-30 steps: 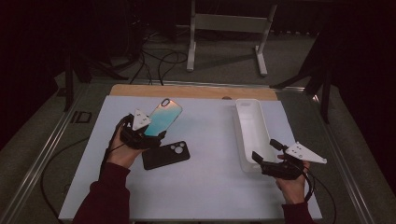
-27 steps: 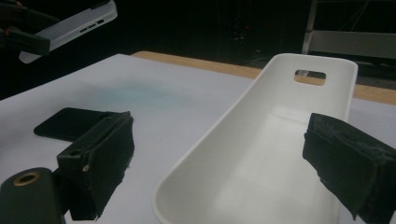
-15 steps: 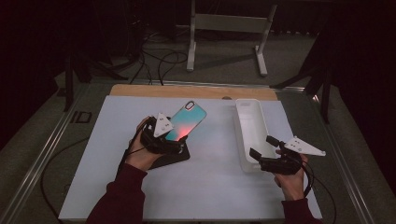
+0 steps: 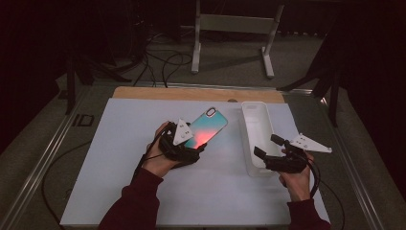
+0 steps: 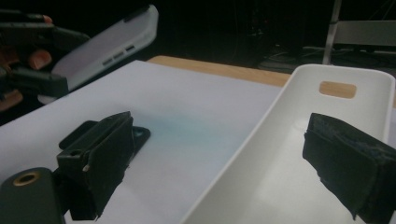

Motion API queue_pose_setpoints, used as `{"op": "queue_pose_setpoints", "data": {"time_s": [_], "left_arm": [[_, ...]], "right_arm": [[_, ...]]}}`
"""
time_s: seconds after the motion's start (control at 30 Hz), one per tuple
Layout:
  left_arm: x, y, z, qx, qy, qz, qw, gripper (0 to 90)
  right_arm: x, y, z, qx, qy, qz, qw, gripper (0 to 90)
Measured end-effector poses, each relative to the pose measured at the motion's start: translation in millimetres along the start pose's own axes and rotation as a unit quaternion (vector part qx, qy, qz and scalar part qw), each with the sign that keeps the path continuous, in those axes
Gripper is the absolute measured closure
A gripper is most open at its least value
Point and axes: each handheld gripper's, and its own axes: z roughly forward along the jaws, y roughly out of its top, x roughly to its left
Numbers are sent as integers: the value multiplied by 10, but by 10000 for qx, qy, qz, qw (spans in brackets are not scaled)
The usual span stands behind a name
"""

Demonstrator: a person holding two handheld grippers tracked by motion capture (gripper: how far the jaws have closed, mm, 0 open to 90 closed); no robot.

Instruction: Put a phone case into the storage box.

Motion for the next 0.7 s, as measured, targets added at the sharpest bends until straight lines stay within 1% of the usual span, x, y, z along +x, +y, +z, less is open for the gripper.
{"op": "queue_pose_setpoints", "data": {"time_s": [0.13, 0.17, 0.4, 0.6, 0.7], "left_arm": [[-39, 25, 28, -40, -52, 43, 10000, 168], [-62, 37, 42, -78, -103, 42, 9999, 168], [-162, 96, 93, -177, -245, 167, 9994, 168], [-239, 141, 131, -270, -401, 265, 9985, 168], [-281, 158, 160, -261, -467, 329, 9980, 168]], "right_arm": [[-2, 36, 9, 8, 43, 35, 10000, 86], [-2, 47, 14, 12, 48, 23, 10000, 86], [18, 128, 62, 85, 105, 25, 9999, 87], [27, 182, 104, 108, 200, 97, 9997, 86], [41, 206, 130, 102, 264, 144, 9995, 87]]}}
